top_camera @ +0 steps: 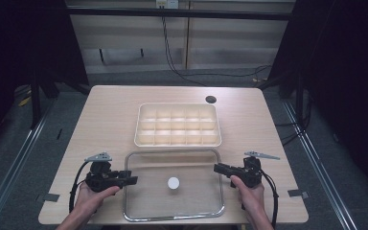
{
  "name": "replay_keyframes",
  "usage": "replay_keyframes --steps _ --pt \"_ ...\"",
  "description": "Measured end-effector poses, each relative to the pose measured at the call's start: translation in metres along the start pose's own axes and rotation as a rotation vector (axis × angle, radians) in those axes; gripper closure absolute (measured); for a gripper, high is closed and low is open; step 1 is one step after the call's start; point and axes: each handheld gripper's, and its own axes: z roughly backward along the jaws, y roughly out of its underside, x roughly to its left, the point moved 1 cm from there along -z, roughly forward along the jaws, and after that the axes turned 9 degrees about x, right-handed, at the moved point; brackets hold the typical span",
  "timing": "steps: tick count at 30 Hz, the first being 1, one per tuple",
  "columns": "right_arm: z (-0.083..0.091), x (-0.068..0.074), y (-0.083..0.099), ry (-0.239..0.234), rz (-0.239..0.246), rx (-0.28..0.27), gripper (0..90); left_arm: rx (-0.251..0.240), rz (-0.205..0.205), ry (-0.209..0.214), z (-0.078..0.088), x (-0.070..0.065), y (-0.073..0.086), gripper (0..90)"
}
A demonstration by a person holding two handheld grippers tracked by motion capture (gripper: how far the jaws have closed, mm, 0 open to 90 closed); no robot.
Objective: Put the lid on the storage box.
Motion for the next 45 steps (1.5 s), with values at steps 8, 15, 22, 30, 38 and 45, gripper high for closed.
replay_keyframes --steps 8,15,22,30,38,45 --pt "0.002 0.003 -0.004 0.008 0.004 -0.010 71.4 -0.014 0.000 -0.014 0.002 -0.001 -0.005 54.4" --pt "0.009 0.006 -0.012 0.009 0.013 -0.049 72.3 -0.044 -0.037 -0.018 0.010 -0.007 -0.011 58.9" --pt "0.012 0.010 -0.014 0.015 0.022 -0.061 72.4 -0.064 -0.038 0.001 0.015 -0.008 -0.010 62.1" --pt "0.017 0.016 -0.016 0.009 0.031 -0.081 73.6 -0.104 -0.038 0.004 0.025 -0.011 -0.015 66.7" --pt "0.022 0.023 -0.022 0.000 0.063 -0.097 74.5 -0.133 -0.038 -0.016 0.031 -0.013 -0.020 69.0" --pt "0.024 0.027 -0.031 0.012 0.081 -0.107 74.2 -0.141 -0.053 -0.034 0.035 -0.013 -0.027 70.2"
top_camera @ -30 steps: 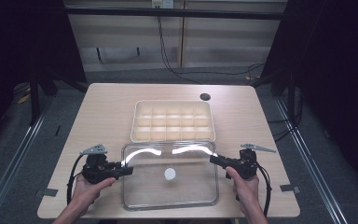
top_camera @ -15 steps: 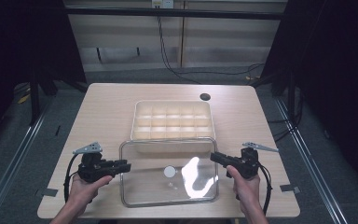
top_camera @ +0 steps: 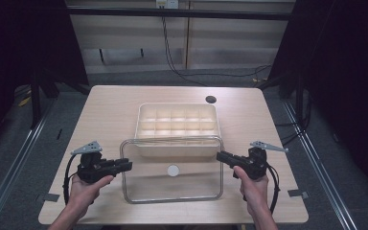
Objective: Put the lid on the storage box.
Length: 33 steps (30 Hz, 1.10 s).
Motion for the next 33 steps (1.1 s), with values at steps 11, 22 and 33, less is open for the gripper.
replay_keyframes --steps 11,22,33 --pt "0.004 0.002 -0.015 -0.006 0.003 -0.043 73.9 -0.053 -0.009 0.014 0.008 -0.001 -0.017 71.5" --pt "0.007 0.004 -0.029 0.001 0.010 -0.057 73.4 -0.077 -0.021 0.004 0.014 -0.003 -0.032 71.7" --pt "0.008 0.006 -0.047 -0.004 0.020 -0.071 73.1 -0.094 -0.040 -0.012 0.021 -0.003 -0.052 71.7"
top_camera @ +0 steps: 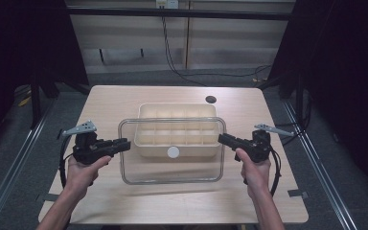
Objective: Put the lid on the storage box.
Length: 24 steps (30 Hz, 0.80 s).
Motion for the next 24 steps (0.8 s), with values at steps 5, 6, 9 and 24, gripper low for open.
replay_keyframes --steps 5,6,9,24 --pt "0.000 0.000 -0.008 -0.001 0.004 -0.009 73.2 -0.010 -0.005 -0.002 0.001 0.001 -0.009 71.8" --pt "0.000 -0.001 -0.009 0.002 0.002 -0.008 73.2 -0.011 -0.009 -0.005 0.001 0.001 -0.012 71.8" --pt "0.000 -0.001 -0.015 0.007 0.005 -0.019 73.1 -0.013 -0.009 -0.014 0.000 0.001 -0.017 71.7" --pt "-0.001 -0.007 -0.041 0.022 -0.010 -0.045 73.2 -0.009 -0.035 -0.056 -0.004 0.001 -0.043 69.9"
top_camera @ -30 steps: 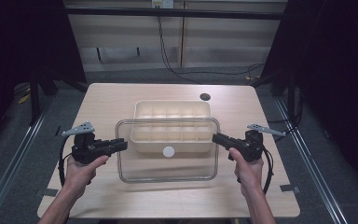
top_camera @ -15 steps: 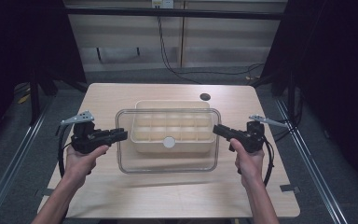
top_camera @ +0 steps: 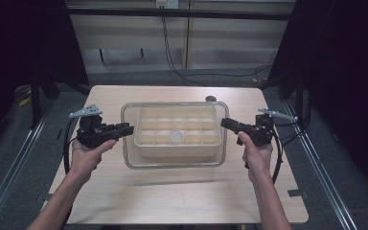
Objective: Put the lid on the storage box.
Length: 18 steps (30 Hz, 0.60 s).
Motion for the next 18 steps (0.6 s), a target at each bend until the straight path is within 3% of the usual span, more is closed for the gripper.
replay_keyframes --steps 18 --pt "-0.015 -0.002 -0.033 0.035 0.018 0.012 73.3 -0.028 0.052 0.002 -0.010 0.025 -0.018 70.1"
